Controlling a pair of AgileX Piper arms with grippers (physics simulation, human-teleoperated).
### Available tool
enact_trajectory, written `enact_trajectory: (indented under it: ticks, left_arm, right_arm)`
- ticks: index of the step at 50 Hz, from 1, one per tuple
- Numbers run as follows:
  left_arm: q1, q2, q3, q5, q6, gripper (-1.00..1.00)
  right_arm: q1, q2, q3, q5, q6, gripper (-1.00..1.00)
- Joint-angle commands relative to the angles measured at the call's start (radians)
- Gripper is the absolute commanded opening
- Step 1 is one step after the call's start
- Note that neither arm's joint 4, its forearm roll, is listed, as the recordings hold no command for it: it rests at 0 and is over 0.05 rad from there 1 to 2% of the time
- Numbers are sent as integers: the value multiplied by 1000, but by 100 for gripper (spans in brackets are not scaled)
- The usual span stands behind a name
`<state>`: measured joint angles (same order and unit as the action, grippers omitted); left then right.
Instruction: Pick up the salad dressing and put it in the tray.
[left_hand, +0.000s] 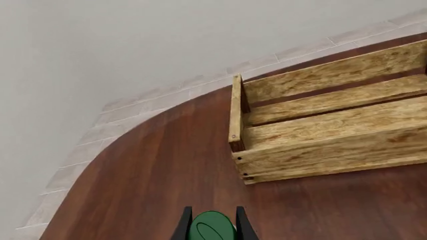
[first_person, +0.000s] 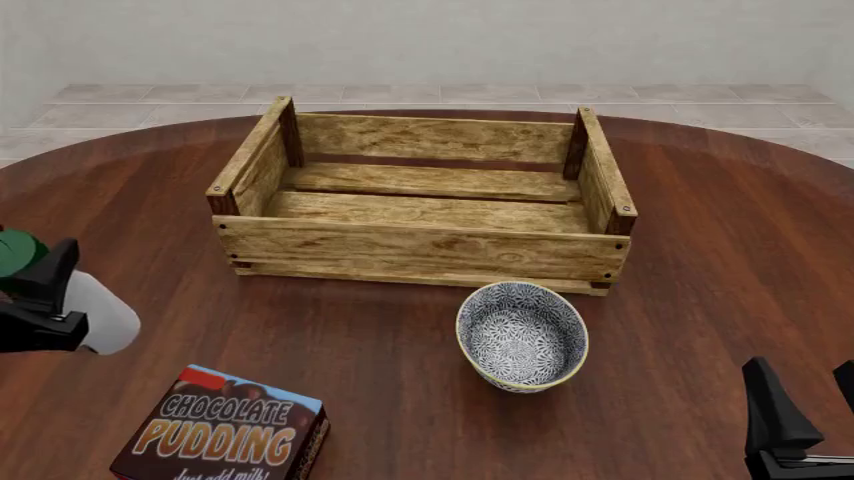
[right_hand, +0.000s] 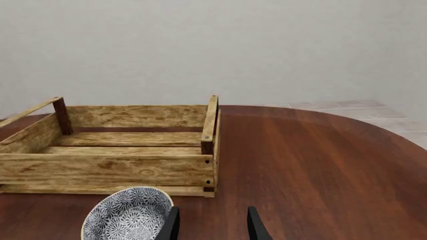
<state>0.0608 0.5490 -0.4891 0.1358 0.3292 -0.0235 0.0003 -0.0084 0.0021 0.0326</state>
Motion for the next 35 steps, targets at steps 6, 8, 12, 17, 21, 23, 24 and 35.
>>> enact_trajectory:
  ticks: [6, 8, 12, 17, 21, 23, 24, 35]
  left_arm:
    - [-80, 84, -87, -18, 18, -100]
    - [-87, 98, -96, -27, 23, -100]
    - [-100, 143, -132, -38, 30, -100]
    - [-121, 180, -163, -48, 43, -100]
    - [-140, 212, -177, -65, 53, -100]
    - [-147, 230, -184, -74, 54, -100]
    - [-147, 230, -184, -74, 54, -100]
    - [-195, 353, -269, -90, 37, -100]
  right_arm:
    - [-2, 0, 0, 0, 1, 100]
    - [-2, 0, 3, -2, 0, 100]
    - [-2, 0, -2, 2, 0, 100]
    - [-2, 0, -3, 5, -2, 100]
    - [-4, 0, -5, 6, -1, 100]
    - [-4, 0, -5, 7, 0, 100]
    - [-4, 0, -5, 7, 0, 100]
    - [-6, 0, -3, 4, 6, 100]
